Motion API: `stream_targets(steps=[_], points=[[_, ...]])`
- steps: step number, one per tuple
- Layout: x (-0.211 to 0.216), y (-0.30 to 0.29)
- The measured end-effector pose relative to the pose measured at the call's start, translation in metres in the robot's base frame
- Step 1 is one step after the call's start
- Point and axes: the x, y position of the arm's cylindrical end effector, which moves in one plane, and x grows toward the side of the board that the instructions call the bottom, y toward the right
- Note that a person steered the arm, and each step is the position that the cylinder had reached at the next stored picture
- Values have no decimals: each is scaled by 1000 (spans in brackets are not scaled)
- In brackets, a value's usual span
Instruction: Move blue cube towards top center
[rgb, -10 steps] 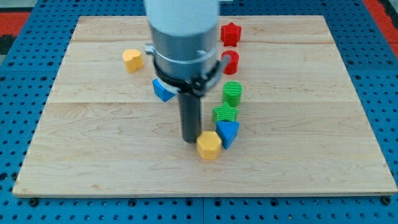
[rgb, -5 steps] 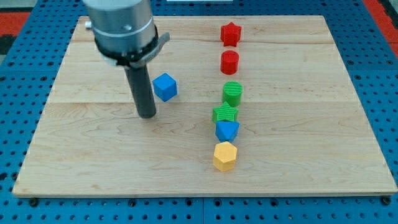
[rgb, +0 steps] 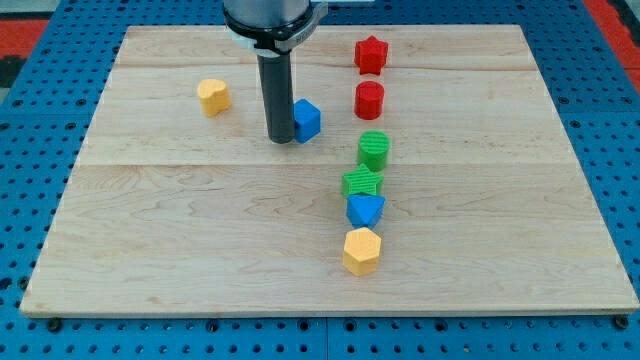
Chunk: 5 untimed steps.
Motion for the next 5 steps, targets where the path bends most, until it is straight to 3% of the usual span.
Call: stream_targets(steps=[5], points=[[-6,-2]])
